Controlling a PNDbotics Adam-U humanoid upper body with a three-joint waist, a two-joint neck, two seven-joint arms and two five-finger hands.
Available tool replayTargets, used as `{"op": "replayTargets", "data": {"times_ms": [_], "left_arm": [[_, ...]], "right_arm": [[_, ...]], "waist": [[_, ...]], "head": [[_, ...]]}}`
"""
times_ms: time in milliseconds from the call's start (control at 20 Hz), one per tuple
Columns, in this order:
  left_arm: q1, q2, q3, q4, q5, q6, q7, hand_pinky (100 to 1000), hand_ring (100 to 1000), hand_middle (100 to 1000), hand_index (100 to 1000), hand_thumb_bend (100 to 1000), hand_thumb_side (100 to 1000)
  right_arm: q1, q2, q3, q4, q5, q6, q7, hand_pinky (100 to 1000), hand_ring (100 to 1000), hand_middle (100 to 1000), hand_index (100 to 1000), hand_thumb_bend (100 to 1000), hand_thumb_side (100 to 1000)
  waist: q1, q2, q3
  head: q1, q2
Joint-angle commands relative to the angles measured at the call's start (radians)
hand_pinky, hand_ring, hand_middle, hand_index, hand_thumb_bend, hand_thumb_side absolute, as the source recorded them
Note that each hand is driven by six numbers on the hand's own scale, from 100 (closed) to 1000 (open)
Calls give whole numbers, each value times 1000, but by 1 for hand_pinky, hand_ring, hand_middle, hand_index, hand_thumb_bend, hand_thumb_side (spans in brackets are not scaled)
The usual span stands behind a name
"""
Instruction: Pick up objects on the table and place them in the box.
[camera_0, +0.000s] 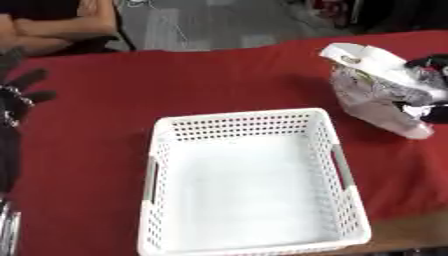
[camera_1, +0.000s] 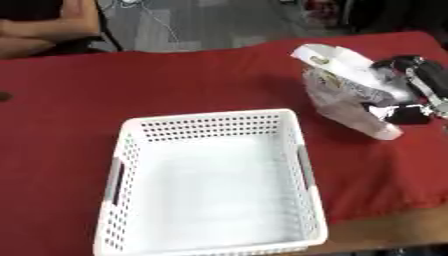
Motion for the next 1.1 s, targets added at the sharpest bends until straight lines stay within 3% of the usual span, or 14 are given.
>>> {"op": "replayTargets", "data": {"times_ms": [50, 500, 800, 850, 900, 1100], "left_arm": [[-6, 9, 0, -20, 5, -2, -2, 745, 863, 982, 955, 744, 1000], [-5, 9, -1, -20, 4, -1, -3, 746, 864, 983, 954, 741, 1000], [-5, 10, -1, -20, 3, 0, -7, 747, 865, 984, 954, 739, 1000], [-5, 10, -1, -20, 3, 0, -7, 747, 865, 984, 954, 739, 1000], [-5, 10, -1, -20, 3, 0, -8, 748, 865, 984, 954, 738, 1000], [-5, 10, -2, -20, 2, 1, -11, 748, 865, 984, 954, 736, 1000]], "right_arm": [[-2, -21, -18, -46, -34, 2, -41, 100, 100, 100, 190, 100, 306], [18, -26, -33, -188, -207, 27, -72, 100, 100, 100, 185, 100, 257], [30, -32, -28, -347, -284, 34, -60, 100, 100, 100, 193, 100, 260], [30, -34, -26, -381, -294, 35, -56, 100, 100, 100, 193, 100, 100], [30, -35, -24, -418, -303, 36, -53, 100, 100, 100, 194, 100, 264], [28, -40, -16, -559, -341, 44, -40, 100, 100, 100, 195, 100, 285]], "waist": [[-3, -11, -1], [-3, -11, -4], [-2, -10, -5], [-2, -10, -5], [-2, -10, -5], [-3, -10, -5]], "head": [[6, 0], [7, -1], [7, -1], [8, -1], [7, -1], [7, 0]]}}
